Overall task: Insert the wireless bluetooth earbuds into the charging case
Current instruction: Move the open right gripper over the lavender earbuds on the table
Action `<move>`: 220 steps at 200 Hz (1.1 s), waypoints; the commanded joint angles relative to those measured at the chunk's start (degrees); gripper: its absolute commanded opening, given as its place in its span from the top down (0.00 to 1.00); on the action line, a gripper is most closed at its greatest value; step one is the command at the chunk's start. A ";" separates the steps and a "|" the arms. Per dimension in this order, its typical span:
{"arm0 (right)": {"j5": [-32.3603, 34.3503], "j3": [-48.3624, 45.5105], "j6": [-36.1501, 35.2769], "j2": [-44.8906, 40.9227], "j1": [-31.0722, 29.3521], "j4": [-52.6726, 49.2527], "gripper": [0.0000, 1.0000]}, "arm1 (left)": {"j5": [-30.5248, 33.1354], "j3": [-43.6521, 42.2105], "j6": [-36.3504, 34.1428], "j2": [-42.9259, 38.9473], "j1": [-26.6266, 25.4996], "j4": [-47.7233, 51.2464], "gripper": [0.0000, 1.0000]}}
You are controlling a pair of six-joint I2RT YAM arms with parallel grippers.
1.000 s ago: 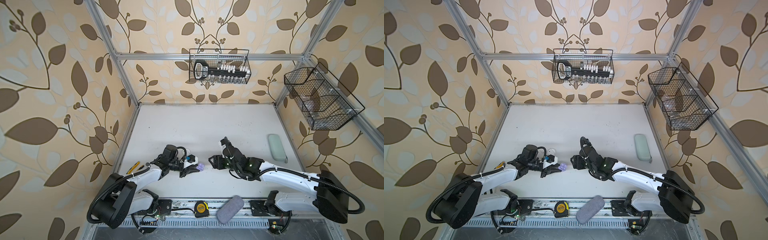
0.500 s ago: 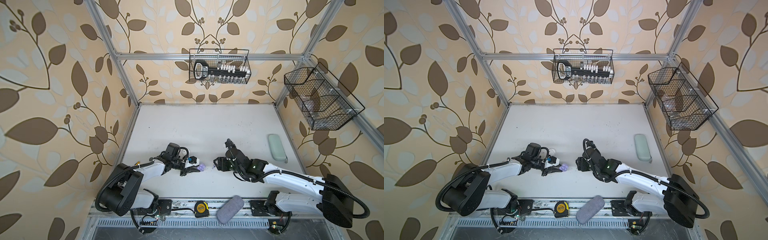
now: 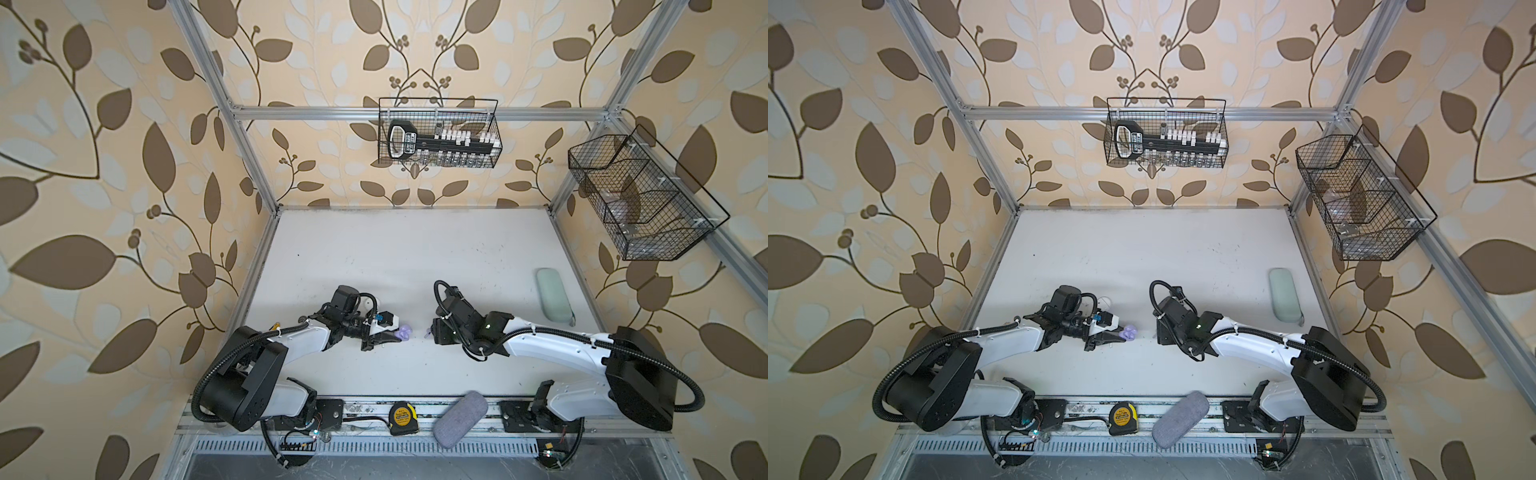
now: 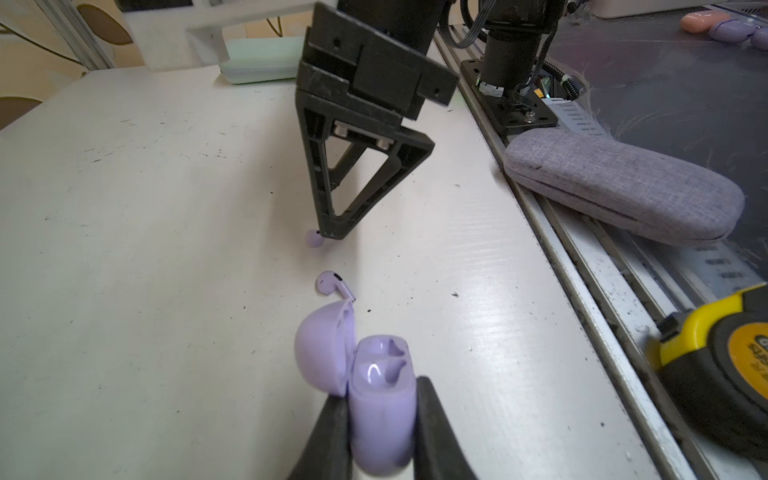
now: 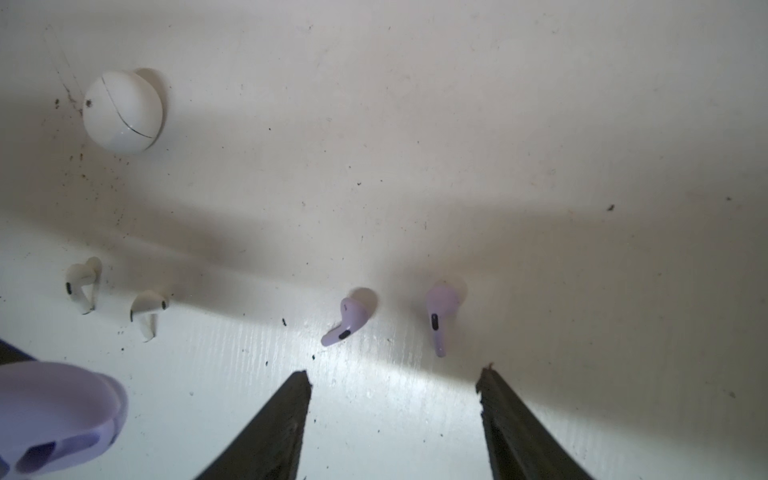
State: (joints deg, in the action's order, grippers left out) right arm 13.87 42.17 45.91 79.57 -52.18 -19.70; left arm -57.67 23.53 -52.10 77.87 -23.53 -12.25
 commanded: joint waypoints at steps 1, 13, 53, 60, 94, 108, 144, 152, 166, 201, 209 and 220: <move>3.93 3.46 1.19 1.65 -0.86 -3.76 0.35 | -0.89 -0.02 0.83 0.39 0.59 -1.63 1.00; 4.55 4.37 1.31 2.83 -0.83 -4.77 0.36 | -0.56 0.01 1.52 0.49 0.59 -2.14 1.00; 4.64 5.98 1.45 5.67 0.24 -6.31 0.41 | -0.16 0.13 2.39 0.77 0.59 -2.69 1.00; 4.45 6.23 1.41 6.06 0.41 -6.28 0.42 | -0.14 0.12 2.41 0.72 0.59 -2.64 1.00; 3.57 7.13 1.08 7.78 1.29 -6.43 0.45 | -0.16 0.03 1.91 0.71 0.59 -2.59 1.00; 3.44 7.47 0.78 8.42 1.61 -6.65 0.48 | -0.12 0.36 1.78 0.85 0.59 -2.05 1.00; 3.36 9.45 0.25 9.96 2.24 -8.40 0.52 | -0.34 0.49 1.25 0.95 0.59 -1.28 1.00; 3.44 10.06 0.29 10.44 2.52 -9.07 0.54 | -0.43 0.52 0.89 0.87 0.59 -1.28 1.00; 3.45 10.88 -0.01 11.32 2.87 -9.93 0.55 | -0.43 0.34 0.68 0.79 0.59 -1.24 1.00; 3.17 12.48 -0.79 12.93 3.30 -11.16 0.57 | -0.50 0.33 0.51 0.77 0.59 -1.13 1.00; 3.01 12.69 -0.82 13.29 3.35 -11.19 0.57 | -0.51 0.29 0.34 0.77 0.59 -1.07 1.00; 2.68 12.91 -1.11 13.69 3.34 -11.21 0.57 | -0.59 0.25 0.19 0.72 0.59 -1.00 1.00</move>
State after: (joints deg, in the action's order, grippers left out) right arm 16.86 53.43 45.36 91.94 -48.99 -28.62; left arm -56.82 23.53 -50.70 78.52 -23.53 -13.52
